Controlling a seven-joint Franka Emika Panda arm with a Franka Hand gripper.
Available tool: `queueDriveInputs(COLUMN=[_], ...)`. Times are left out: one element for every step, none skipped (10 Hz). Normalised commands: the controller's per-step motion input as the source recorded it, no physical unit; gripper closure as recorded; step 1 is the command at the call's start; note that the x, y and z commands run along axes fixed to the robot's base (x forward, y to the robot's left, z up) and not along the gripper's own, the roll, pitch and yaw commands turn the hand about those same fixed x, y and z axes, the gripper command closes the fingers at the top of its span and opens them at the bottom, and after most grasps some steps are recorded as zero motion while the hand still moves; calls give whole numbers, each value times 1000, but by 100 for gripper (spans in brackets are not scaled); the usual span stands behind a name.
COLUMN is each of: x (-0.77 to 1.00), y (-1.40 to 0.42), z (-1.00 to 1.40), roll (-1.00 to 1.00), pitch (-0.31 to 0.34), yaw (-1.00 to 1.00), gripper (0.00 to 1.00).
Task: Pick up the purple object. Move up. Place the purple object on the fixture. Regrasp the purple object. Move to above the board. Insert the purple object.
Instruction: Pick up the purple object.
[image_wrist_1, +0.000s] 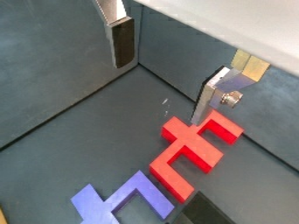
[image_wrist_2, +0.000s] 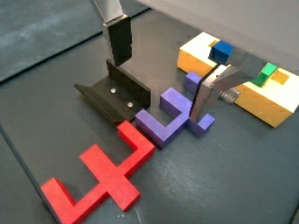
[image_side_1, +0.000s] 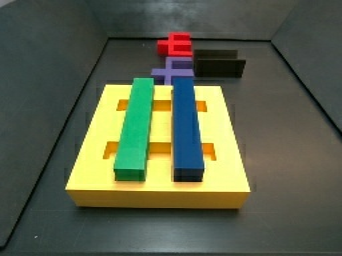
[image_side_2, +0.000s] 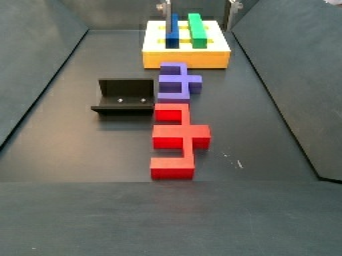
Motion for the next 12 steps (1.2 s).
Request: queueDriveInputs(x=[20,43,131,180,137,163,140,131,143,120,6,0], y=[0,0,-9,0,0,0,0,0,0,0,0,0], z=[0,0,0,0,0,-26,-83,-97,-97,-94,-149,-146], roll=[0,0,-19,-69,-94,-111,-121,-123,-126,-133,-219,-221], pitch=[0,0,0,0,-16,-29,-59,-66,-67,-74,-130,-133], yaw=[0,0,-109,-283,-386,-426,-486,-529,-551,-560,-546,-554], gripper=[0,0,0,0,0,0,0,0,0,0,0,0])
